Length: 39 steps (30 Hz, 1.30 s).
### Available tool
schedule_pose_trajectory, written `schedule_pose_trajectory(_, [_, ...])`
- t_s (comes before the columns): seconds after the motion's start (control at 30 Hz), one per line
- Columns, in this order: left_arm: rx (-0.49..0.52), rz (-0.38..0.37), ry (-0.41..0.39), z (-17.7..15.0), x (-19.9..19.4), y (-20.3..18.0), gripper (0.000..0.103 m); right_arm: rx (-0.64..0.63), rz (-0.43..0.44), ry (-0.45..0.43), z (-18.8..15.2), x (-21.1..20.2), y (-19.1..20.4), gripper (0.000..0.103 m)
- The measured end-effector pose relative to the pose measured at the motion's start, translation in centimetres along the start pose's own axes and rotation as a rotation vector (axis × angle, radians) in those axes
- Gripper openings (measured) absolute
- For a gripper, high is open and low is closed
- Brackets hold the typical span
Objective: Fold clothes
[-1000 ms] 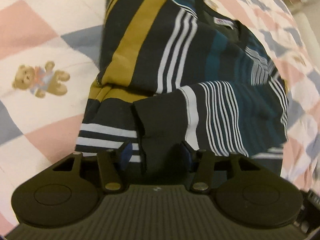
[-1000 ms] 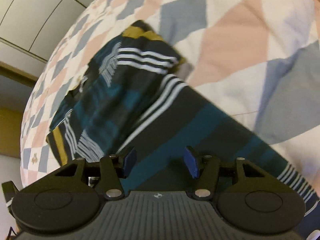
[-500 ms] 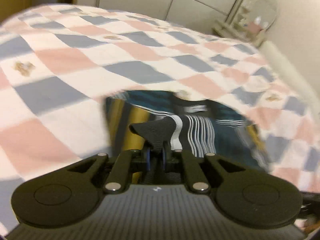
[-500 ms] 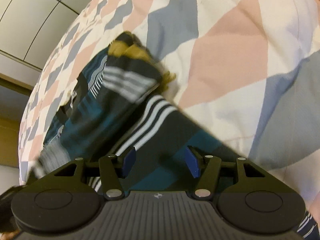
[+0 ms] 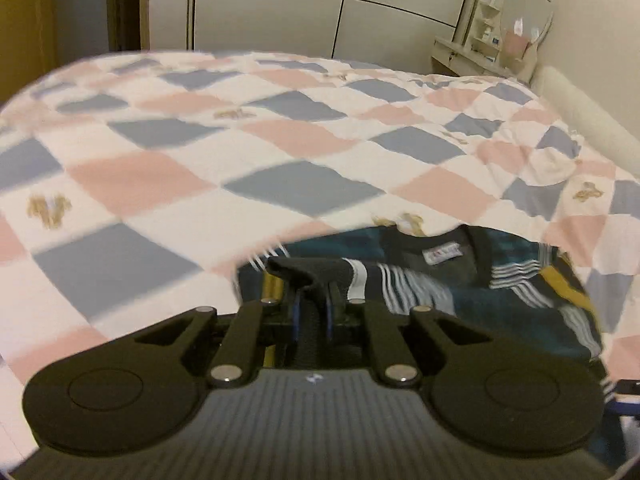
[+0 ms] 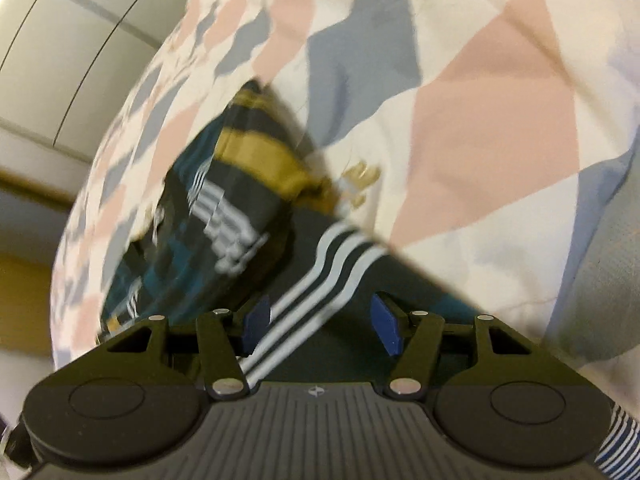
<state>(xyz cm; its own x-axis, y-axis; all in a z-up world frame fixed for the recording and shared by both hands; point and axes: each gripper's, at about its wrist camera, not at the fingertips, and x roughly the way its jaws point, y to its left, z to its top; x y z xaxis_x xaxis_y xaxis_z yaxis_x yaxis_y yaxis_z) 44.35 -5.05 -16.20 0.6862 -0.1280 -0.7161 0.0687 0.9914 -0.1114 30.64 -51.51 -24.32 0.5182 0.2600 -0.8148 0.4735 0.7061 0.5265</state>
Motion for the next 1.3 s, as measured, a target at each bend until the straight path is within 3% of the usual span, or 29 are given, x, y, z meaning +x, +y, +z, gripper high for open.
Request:
schedule_pose_trajectory(0.07, [-0.008,0.054,0.074,-0.9,2.3,0.6,0.009,0.023,0.001,-0.017,0.5,0.0,-0.4,0.059])
schedule_pose_trajectory(0.27, [0.047,0.050,0.258,-5.2,5.2,-0.6,0.009,0.040,-0.023,-0.030,1.2,0.2,-1.3,0.059])
schedule_pose_trajectory(0.43, [-0.026,-0.002,0.221,-4.6,4.2,0.3,0.012,0.031,-0.069,-0.018,1.3,0.6,-2.0,0.059])
schedule_pose_trajectory(0.63, [0.024,0.041,0.304,-4.4,5.4,0.3,0.017,0.020,-0.123,-0.004,1.3,1.1,-2.8,0.059])
schedule_pose_trajectory(0.97, [0.068,0.075,0.308,-3.7,3.2,-1.7,0.022,-0.088,-0.069,-0.016,1.2,0.3,-0.3,0.061])
schedule_pose_trajectory(1.03, [0.077,0.045,0.292,-4.1,2.6,-2.1,0.033,-0.105,-0.070,-0.008,1.2,0.5,0.1,0.061])
schedule_pose_trajectory(1.13, [0.133,0.086,0.385,-6.2,4.5,-2.1,0.039,-0.124,-0.084,0.011,1.2,1.2,0.0,0.060])
schedule_pose_trajectory(1.3, [0.073,0.071,0.351,-7.3,1.5,-1.9,0.031,-0.195,-0.061,-0.002,1.1,-0.1,0.4,0.060])
